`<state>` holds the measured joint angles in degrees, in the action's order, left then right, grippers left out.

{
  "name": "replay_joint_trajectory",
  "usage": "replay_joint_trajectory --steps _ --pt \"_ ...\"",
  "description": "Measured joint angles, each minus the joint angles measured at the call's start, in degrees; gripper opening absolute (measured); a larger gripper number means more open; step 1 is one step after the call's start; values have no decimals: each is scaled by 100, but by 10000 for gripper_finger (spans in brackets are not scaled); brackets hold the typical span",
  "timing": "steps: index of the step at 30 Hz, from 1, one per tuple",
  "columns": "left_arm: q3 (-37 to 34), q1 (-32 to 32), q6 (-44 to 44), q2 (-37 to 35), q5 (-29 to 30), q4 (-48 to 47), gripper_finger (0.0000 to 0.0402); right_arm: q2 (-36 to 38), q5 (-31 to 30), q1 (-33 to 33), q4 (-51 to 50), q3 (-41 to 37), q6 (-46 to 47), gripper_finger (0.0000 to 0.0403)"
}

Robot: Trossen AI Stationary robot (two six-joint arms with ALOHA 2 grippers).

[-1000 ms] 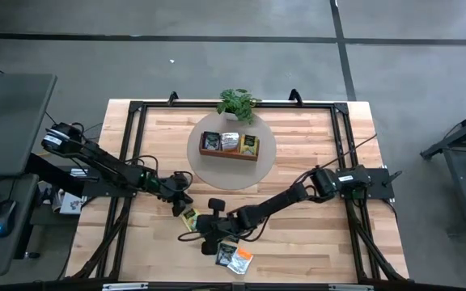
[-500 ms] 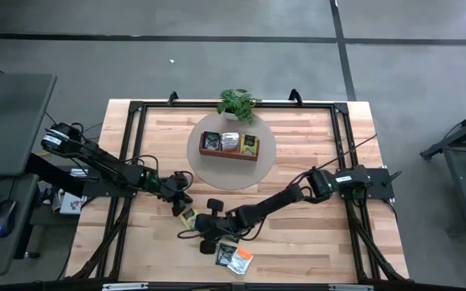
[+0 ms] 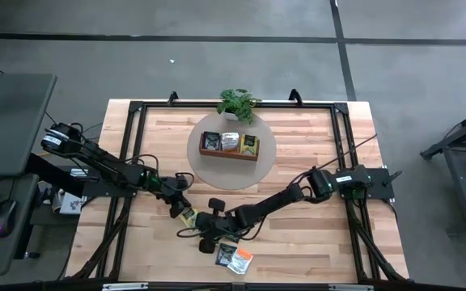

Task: Pick & Place Tea
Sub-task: Put the left yellow tea bag into the right section of the wooden organizer

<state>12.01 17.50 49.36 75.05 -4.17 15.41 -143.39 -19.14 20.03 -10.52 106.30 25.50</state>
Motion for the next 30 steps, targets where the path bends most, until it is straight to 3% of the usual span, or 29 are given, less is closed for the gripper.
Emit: replay_joint_trajectory --steps 21,24,30 --pt "83 9 14 11 -383 41 7 3 51 137 -365 -17 214 0" --pt "85 9 91 7 -517 -33 37 4 62 149 -379 -17 214 0" --pt "92 -61 250 0 -576 -10 138 10 122 195 -487 -17 230 0"
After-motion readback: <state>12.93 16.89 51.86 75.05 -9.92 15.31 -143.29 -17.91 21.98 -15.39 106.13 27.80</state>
